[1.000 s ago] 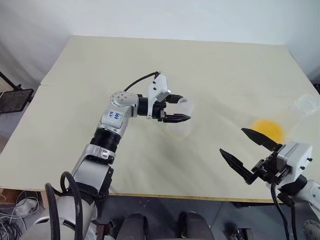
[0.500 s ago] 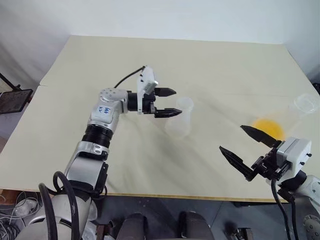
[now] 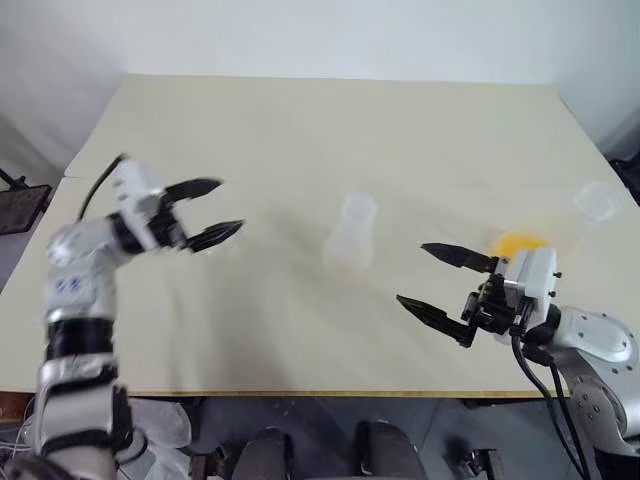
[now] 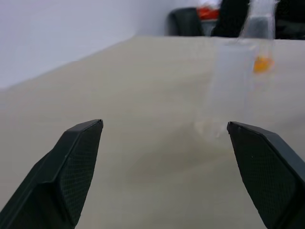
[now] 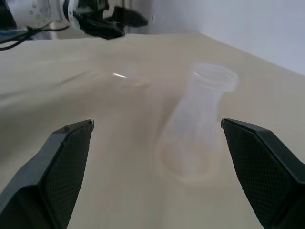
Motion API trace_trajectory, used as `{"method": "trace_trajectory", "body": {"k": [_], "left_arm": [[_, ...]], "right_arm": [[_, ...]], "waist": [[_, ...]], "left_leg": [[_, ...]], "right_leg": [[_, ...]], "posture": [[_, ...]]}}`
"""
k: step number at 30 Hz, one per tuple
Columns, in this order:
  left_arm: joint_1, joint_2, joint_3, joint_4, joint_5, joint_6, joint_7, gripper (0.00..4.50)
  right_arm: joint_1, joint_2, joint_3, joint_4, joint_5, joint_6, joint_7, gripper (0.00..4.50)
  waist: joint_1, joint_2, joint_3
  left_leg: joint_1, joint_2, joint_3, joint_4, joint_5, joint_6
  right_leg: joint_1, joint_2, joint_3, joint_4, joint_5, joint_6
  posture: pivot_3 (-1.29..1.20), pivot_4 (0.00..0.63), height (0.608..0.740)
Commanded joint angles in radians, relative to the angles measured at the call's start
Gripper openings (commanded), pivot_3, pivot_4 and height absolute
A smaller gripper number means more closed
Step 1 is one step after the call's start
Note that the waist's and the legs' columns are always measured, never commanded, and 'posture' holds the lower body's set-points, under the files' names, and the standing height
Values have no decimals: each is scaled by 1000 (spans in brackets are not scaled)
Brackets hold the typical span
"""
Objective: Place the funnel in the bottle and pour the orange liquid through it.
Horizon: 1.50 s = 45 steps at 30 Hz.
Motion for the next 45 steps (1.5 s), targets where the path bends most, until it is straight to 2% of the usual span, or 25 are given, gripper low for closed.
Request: {"method": "trace_trajectory", "body": {"k": [1, 3, 8, 11, 14, 20, 26, 31, 34, 40, 43, 45], "left_arm": [[158, 6, 184, -170, -86, 45, 138, 4436], [308, -7, 273, -253, -108, 69, 188, 4436], [532, -56, 346, -417, -149, 108, 257, 4436], [593, -79, 318, -491, -157, 125, 281, 4436], [610, -112, 217, -557, -146, 141, 294, 4436], [524, -174, 8, -602, -87, 200, 413, 4436], [375, -222, -131, -487, 20, 191, 520, 4436], [204, -271, -180, -328, 85, 173, 614, 4436], [131, -299, -162, -259, 86, 202, 678, 4436], [10, -270, -165, -101, 122, 166, 680, 4436], [-24, -246, -158, -44, 119, 157, 660, 3847], [-28, -236, -160, -35, 118, 153, 650, 3295]], "right_arm": [[-72, 5, 44, 33, 3, -11, 49, 4500], [-111, 16, 76, 54, 0, -12, 69, 4500], [-145, 24, 113, 86, -11, -24, 108, 4500], [-151, 25, 117, 102, -16, -29, 122, 4500], [-154, 25, 115, 112, -19, -34, 129, 4500], [-132, 31, 98, 93, -23, -32, 102, 4500], [-98, 27, 85, 56, -23, -22, 71, 4500], [-67, 32, 74, 27, -22, -14, 39, 4500], [-56, 31, 70, 12, -20, -8, 27, 4500], [-35, 29, 66, -5, -15, -1, 13, 4500], [-27, 30, 62, -9, -17, -5, 5, 4500], [-23, 31, 60, -12, -20, -8, -3, 4500]], "waist": [[-1, 0, 0], [2, -1, 0], [21, -1, 0], [33, -1, 0], [39, -1, 0], [33, -1, 0], [27, -1, 0], [29, -1, 0], [29, -1, 0], [27, -1, 0], [27, -1, 0], [27, -1, 0]], "left_leg": [[0, 0, -1, 0, 0, 0], [-1, 0, -3, 1, 0, 0], [-1, 0, -5, 2, 0, 0], [-1, 0, -5, 3, 0, 0], [-1, -2, -5, 3, 0, 0], [0, -2, -4, 2, 0, 0], [0, -2, -3, 2, 0, 0], [0, -2, -2, 2, 0, 0], [-1, -2, -2, 3, 0, 0], [-1, -2, -2, 2, 0, 0], [-1, -2, -1, 2, 0, 0], [-1, -2, -1, 2, 0, 0]], "right_leg": [[0, 0, 0, 0, 0, 0], [0, 0, 0, 0, 0, 0], [3, -2, 2, -1, 0, 0], [4, -2, 2, -1, 0, 0], [4, -2, 3, -2, 0, 0], [4, -1, 3, -2, 0, 0], [4, 0, 3, -2, 0, 0], [3, 0, 3, -1, 0, 0], [3, 0, 2, -1, 0, 0], [2, 0, 1, -1, 0, 0], [2, 0, 1, -1, 0, 0], [2, 0, 1, -1, 0, 0]], "posture": [[0, 150, 740], [0, 150, 740], [0, 150, 740], [0, 150, 740], [0, 150, 740], [0, 150, 740], [0, 150, 740], [0, 150, 740], [0, 150, 740], [0, 150, 740], [0, 150, 740], [0, 150, 740]]}}
